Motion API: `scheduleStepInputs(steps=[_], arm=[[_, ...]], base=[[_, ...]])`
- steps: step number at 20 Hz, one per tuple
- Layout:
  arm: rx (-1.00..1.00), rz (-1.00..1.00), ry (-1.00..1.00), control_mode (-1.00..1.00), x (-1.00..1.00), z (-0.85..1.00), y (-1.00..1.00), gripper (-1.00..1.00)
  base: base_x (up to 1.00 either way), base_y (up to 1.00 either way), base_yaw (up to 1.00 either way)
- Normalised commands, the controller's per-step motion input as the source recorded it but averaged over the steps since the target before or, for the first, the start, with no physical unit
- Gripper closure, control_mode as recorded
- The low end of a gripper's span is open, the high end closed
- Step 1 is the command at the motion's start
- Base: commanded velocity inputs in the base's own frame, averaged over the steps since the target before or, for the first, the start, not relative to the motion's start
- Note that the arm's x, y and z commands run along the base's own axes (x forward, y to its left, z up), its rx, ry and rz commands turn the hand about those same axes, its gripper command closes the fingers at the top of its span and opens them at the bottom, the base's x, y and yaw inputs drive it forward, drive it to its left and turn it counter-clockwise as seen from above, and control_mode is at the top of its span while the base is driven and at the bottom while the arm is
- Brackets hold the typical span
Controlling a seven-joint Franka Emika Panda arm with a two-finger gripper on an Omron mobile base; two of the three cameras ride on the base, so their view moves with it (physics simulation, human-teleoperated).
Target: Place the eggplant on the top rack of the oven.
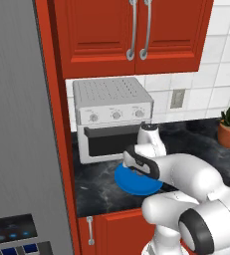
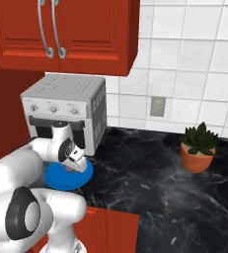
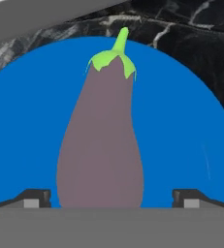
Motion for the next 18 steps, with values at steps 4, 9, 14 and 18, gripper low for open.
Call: scheduleStepInputs(steps=[4, 9, 14, 18], arm=[[0.00, 0.00, 0.00, -1.00, 0.11, -0.01, 0.00, -1.00], [0.00, 0.00, 0.00, -1.00, 0.16, -0.14, 0.00, -1.00], [0.00, 0.00, 0.00, -1.00, 0.10, -0.16, 0.00, 1.00], [0.00, 0.00, 0.00, -1.00, 0.00, 0.00, 0.00, 1.00]], base=[[0.00, 0.00, 0.00], [0.00, 0.00, 0.00], [0.00, 0.00, 0.00], [0.00, 0.00, 0.00]])
